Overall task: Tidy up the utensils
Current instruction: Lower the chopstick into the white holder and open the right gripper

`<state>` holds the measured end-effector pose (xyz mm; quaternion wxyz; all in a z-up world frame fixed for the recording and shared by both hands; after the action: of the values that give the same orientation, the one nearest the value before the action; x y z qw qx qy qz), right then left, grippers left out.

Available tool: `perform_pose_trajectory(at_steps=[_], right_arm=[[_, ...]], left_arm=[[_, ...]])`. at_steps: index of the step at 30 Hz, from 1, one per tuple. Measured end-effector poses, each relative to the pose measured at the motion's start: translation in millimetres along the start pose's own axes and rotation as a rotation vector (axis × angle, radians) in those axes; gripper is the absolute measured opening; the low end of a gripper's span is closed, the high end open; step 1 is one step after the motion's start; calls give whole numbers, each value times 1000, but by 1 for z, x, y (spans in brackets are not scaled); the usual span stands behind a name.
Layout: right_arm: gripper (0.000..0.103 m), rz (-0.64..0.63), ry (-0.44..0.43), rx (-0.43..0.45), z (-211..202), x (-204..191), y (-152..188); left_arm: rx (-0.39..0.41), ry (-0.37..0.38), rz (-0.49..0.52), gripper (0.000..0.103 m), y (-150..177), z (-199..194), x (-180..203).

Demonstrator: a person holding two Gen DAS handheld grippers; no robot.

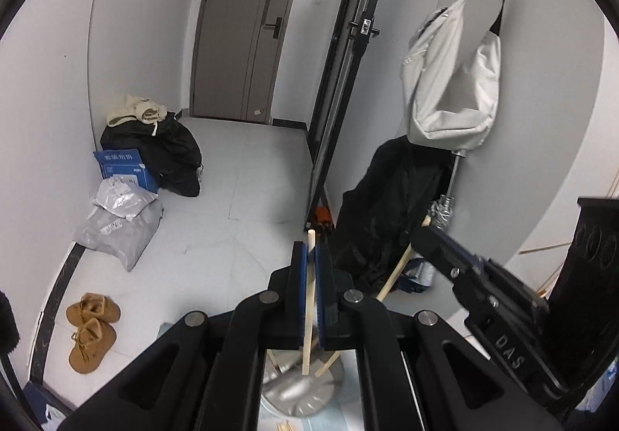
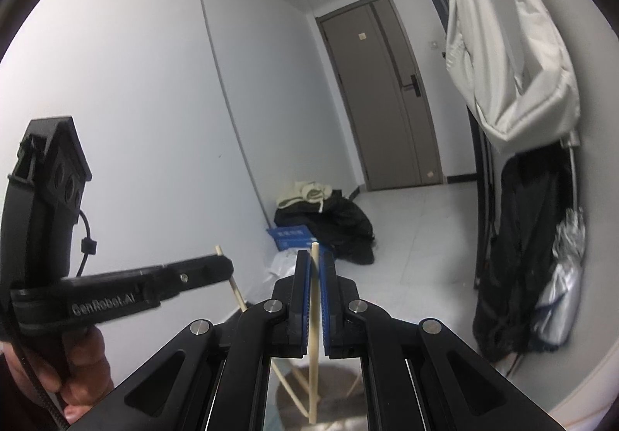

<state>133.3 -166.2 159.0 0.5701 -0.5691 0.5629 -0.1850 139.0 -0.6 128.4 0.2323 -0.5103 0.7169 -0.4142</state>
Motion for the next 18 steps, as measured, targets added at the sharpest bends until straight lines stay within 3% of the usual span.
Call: perform_pose_trajectory(at_steps=[7, 18], right_arm=[[4, -32, 26, -16, 46, 5, -3], [4, -67, 16, -79, 70, 15, 31]], left_arm=[[-21, -44, 12, 0, 14, 26, -19], [-38, 43, -8, 0, 26, 35, -24]])
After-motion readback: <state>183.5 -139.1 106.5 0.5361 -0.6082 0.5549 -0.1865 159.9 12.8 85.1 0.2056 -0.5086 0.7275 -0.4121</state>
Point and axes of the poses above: each gripper's, at about its wrist camera, not at the fingertips, and z roughly the way its jaws point, x to its right, y to its underside, the point moved 1 cm from there along z, roughly the way its jaws point, and after that the axes turned 10 degrees about z, right-handed, at the moved point
